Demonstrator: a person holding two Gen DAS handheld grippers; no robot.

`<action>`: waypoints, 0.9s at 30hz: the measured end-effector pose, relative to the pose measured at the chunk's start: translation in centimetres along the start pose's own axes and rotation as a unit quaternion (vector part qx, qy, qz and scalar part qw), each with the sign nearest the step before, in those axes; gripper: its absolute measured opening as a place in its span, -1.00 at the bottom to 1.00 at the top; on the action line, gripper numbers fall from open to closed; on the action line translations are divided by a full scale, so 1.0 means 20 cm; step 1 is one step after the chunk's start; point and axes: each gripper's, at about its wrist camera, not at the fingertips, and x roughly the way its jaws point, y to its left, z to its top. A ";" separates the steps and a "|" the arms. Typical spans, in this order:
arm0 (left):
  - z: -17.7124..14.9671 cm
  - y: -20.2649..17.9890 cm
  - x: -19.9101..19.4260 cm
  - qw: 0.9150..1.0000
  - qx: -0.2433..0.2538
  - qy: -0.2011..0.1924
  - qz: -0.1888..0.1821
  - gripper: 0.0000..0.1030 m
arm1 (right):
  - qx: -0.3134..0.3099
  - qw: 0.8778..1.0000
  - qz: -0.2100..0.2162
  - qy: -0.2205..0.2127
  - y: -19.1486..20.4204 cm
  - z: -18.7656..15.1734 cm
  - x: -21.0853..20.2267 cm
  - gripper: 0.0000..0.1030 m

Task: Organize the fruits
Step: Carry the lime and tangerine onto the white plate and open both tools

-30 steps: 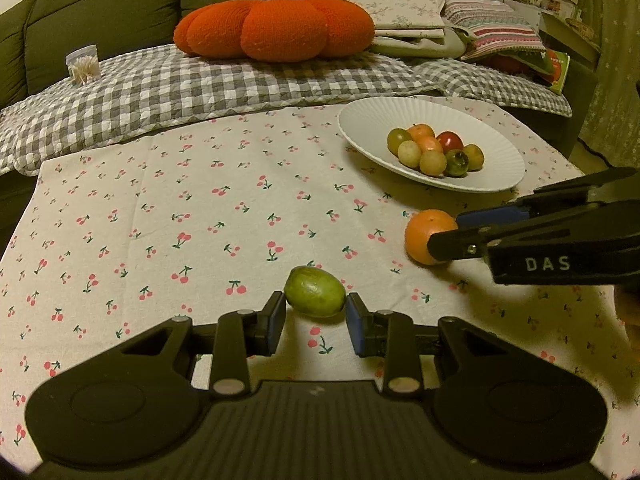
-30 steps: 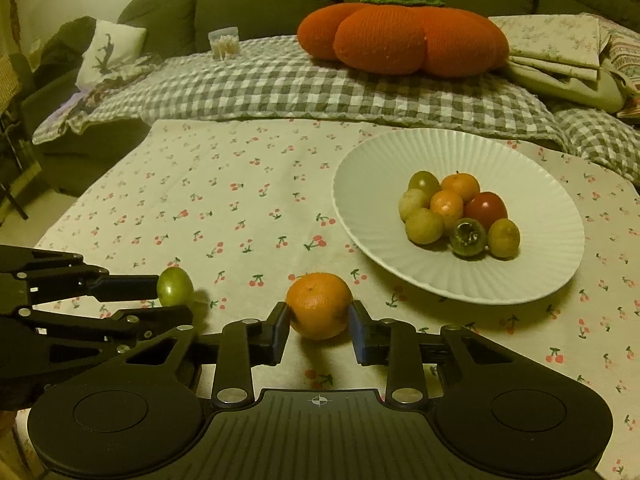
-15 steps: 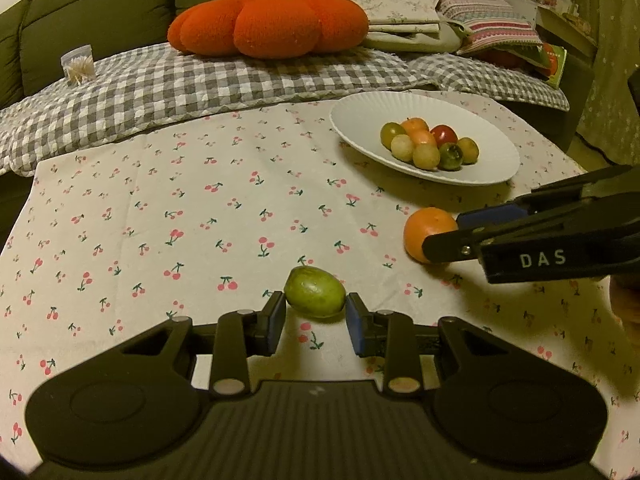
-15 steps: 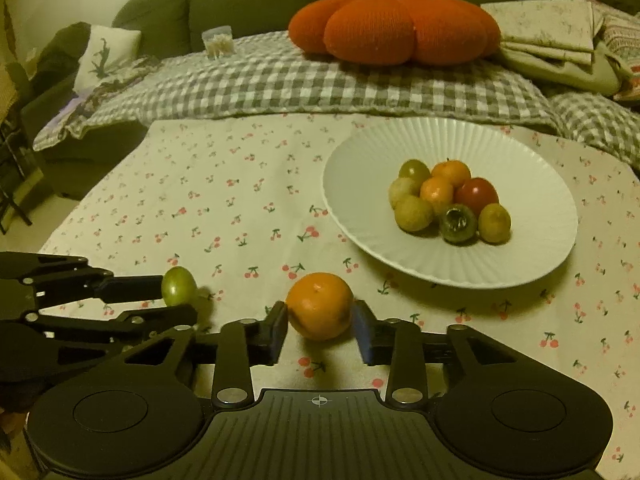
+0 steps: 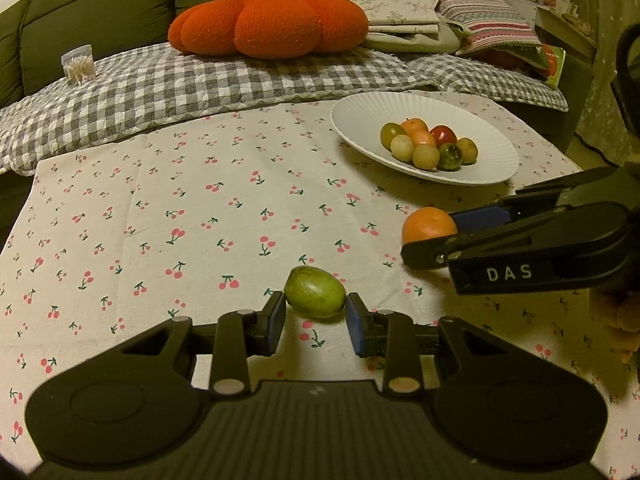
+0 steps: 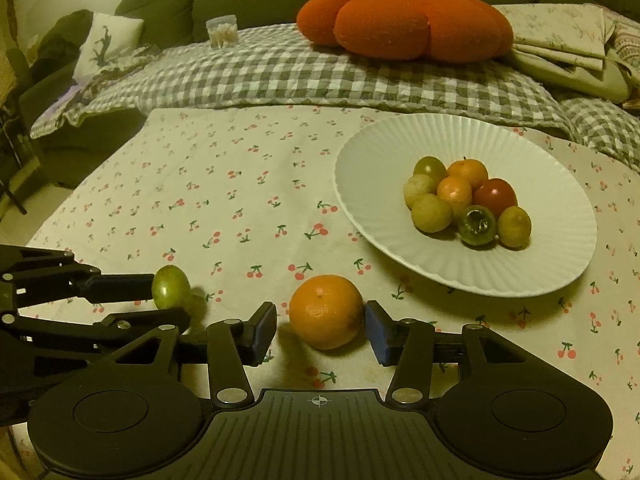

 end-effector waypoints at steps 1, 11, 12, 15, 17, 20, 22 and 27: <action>0.00 0.00 0.00 1.000 0.000 0.000 0.000 -0.40 | -0.001 1.000 -0.001 -0.001 0.00 0.00 0.00 -0.12; 0.02 -0.01 -0.02 1.000 -0.002 -0.007 -0.001 -0.40 | -0.006 1.000 0.000 -0.014 0.00 0.00 -0.05 -0.26; 0.02 -0.01 -0.02 1.000 -0.003 -0.008 -0.001 -0.40 | -0.006 1.000 0.001 -0.016 0.00 0.00 -0.06 -0.26; 0.02 -0.02 -0.03 1.000 -0.003 -0.010 -0.003 -0.40 | -0.002 1.000 0.000 -0.018 -0.02 0.01 -0.10 -0.26; 0.03 -0.02 -0.03 1.000 -0.002 -0.012 -0.004 -0.40 | 0.003 1.000 -0.001 -0.019 -0.04 0.01 -0.11 -0.26; 0.05 -0.05 -0.03 1.000 0.000 -0.016 -0.008 -0.40 | 0.012 1.000 -0.002 -0.024 -0.07 0.01 -0.15 -0.26; 0.06 -0.06 -0.03 1.000 0.001 -0.019 -0.011 -0.40 | 0.015 0.999 -0.002 -0.029 -0.08 0.02 -0.17 -0.26; 0.09 -0.11 -0.02 0.999 0.004 -0.024 -0.020 -0.40 | 0.023 0.999 -0.002 -0.040 -0.13 0.02 -0.23 -0.26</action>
